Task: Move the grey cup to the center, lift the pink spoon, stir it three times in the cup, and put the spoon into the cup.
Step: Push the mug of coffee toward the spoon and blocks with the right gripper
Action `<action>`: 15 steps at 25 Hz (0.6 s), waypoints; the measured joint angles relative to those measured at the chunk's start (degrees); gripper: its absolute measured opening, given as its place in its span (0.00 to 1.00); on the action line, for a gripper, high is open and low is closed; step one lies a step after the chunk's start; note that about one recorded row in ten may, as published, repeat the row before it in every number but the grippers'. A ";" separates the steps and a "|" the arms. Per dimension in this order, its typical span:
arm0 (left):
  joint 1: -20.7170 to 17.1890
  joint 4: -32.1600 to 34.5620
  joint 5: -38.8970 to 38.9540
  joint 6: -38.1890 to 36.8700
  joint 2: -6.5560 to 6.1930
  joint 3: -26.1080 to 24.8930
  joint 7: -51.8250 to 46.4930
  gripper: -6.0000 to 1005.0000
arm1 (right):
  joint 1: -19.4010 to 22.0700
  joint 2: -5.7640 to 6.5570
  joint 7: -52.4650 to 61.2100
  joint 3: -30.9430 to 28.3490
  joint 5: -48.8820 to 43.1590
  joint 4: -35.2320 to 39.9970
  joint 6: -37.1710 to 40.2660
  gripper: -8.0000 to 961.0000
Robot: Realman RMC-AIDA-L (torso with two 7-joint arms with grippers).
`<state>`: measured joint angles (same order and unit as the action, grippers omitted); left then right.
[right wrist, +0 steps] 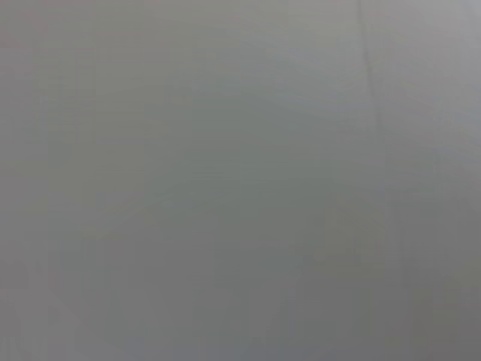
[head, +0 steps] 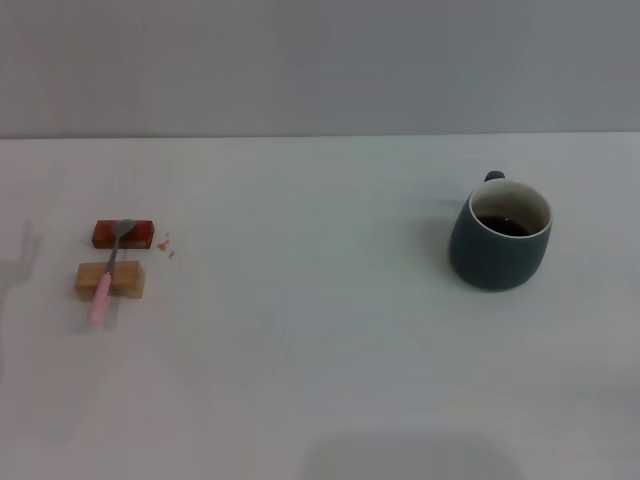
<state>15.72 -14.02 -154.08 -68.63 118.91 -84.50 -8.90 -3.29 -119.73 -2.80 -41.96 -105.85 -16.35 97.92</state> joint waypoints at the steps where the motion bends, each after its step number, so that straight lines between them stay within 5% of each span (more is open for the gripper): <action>1: -0.14 0.00 0.00 -0.02 0.00 0.01 0.00 0.81 | -0.03 0.03 -0.04 0.21 0.02 0.01 -0.13 0.01; 15: -0.34 -0.04 -0.27 -0.34 -0.01 0.14 0.01 0.81 | -0.14 0.14 -0.14 0.19 0.12 0.14 -0.17 0.01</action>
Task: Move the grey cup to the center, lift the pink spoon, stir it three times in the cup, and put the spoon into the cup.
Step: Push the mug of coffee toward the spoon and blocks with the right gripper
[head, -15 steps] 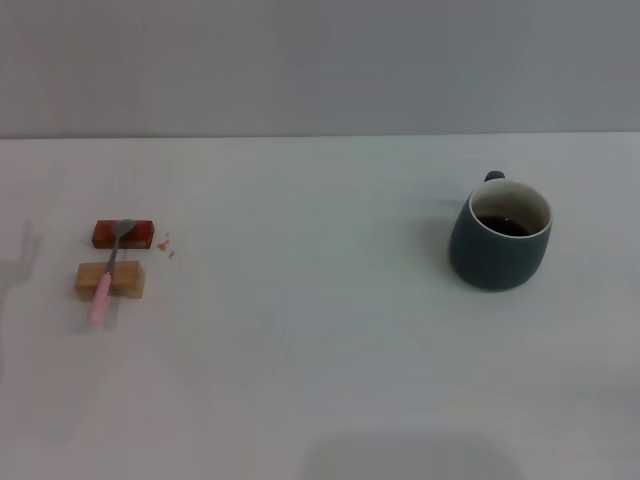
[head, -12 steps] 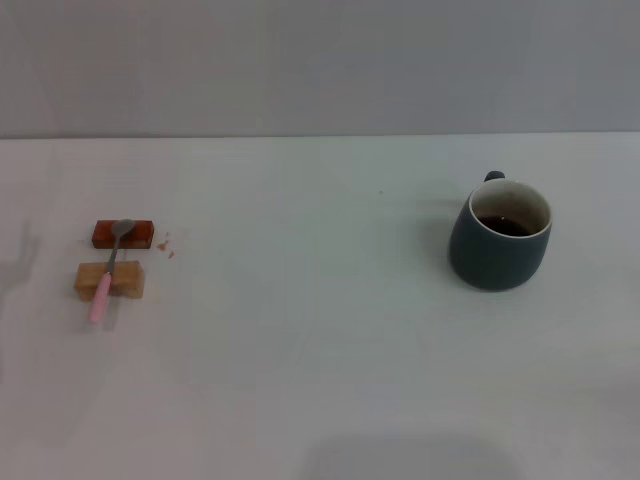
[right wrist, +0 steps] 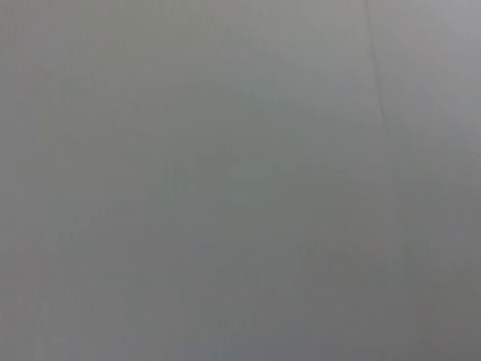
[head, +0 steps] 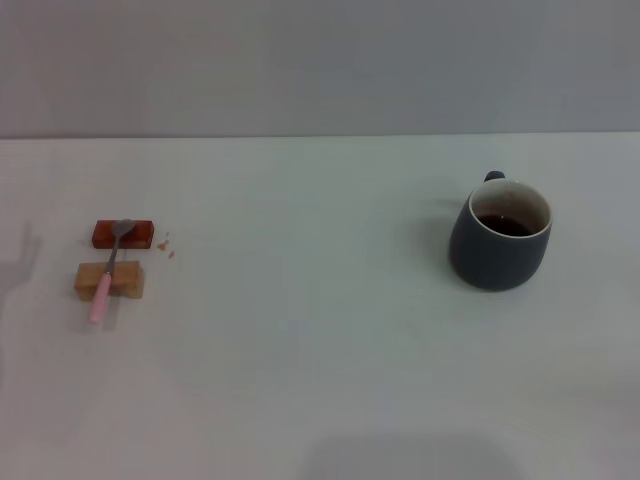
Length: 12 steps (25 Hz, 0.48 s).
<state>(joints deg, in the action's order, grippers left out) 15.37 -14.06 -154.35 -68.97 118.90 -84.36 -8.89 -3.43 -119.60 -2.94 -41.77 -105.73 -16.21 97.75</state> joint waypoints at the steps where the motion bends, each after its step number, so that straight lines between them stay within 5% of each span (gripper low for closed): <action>1: 0.00 0.00 0.00 0.00 0.00 0.00 0.00 0.81 | 0.01 0.00 0.00 0.07 0.00 -0.01 0.05 0.01; 12: 0.52 0.00 0.08 0.12 0.01 1.38 0.08 0.81 | -0.01 -0.02 -0.13 0.29 0.00 0.46 -0.58 0.01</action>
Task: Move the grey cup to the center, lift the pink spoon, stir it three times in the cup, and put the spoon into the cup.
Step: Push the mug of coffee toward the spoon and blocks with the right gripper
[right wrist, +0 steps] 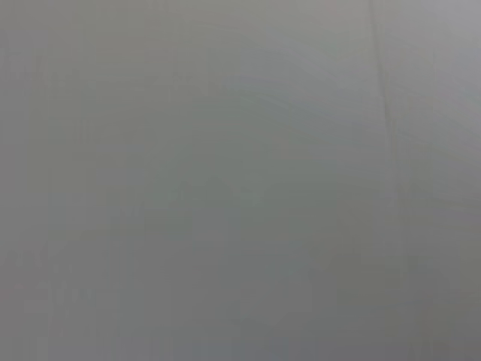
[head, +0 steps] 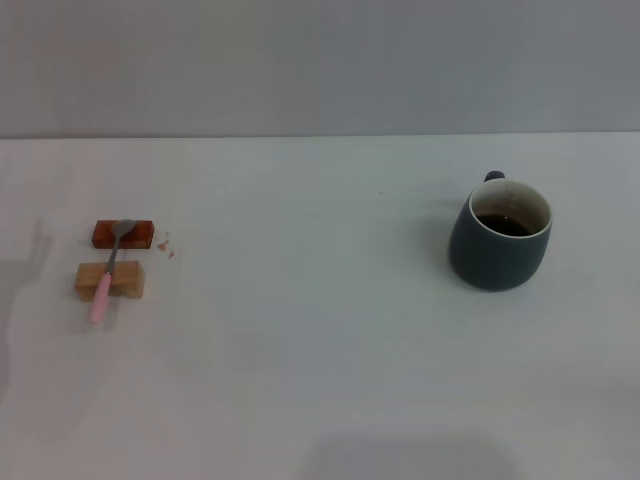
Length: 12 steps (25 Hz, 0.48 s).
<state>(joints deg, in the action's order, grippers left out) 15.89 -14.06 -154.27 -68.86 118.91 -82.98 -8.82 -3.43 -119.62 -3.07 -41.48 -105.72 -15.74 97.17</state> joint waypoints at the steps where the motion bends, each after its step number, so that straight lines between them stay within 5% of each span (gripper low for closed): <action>1: 0.00 0.00 0.00 0.00 0.00 0.00 0.00 0.81 | -0.03 0.00 0.00 0.00 0.00 0.04 -0.11 0.01; 12: 0.64 0.00 -0.14 0.47 0.01 0.67 0.01 0.81 | -0.01 -0.09 0.28 -0.46 0.00 0.10 -0.74 0.01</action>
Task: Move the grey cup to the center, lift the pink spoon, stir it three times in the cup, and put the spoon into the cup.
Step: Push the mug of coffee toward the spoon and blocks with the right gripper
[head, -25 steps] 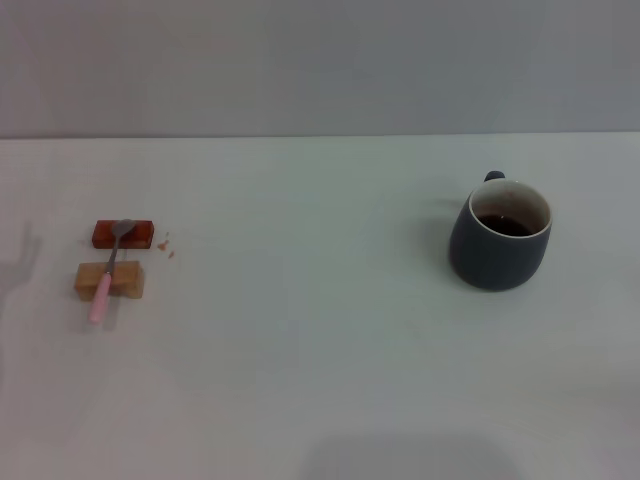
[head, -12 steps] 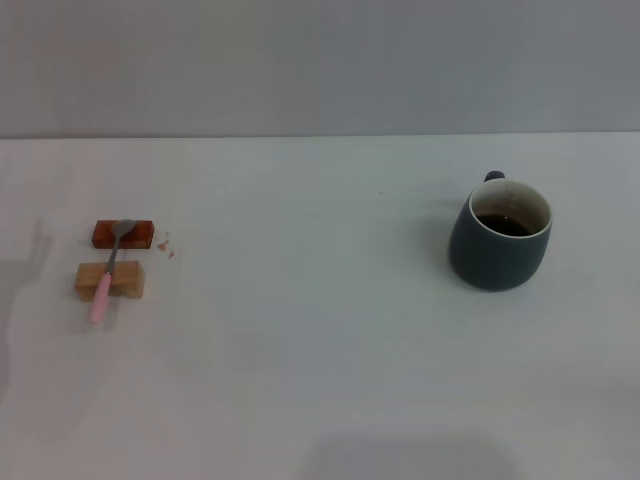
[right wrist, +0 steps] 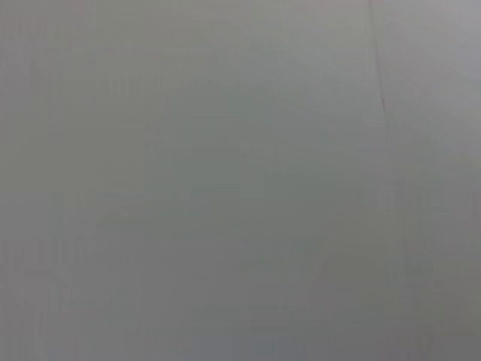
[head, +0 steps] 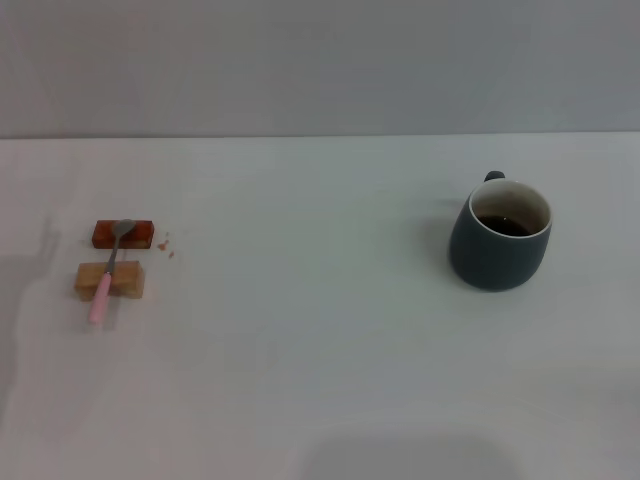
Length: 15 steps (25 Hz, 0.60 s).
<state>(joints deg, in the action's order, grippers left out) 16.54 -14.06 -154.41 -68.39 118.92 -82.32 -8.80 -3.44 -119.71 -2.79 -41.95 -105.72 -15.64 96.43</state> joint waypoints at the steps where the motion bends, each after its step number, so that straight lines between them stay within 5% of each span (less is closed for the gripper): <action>1: 0.03 0.00 0.05 0.01 0.00 0.40 0.00 0.81 | 0.00 0.00 0.00 0.00 0.00 0.00 0.00 0.01; 15: -0.06 -0.54 0.34 0.09 0.04 3.60 -0.14 0.81 | -1.02 0.22 0.13 -0.18 0.09 0.18 -2.69 0.01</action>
<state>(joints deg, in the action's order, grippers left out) 16.47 -14.60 -154.07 -68.30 118.96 -78.72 -8.94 -4.46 -119.49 -2.66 -42.13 -105.63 -15.46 93.73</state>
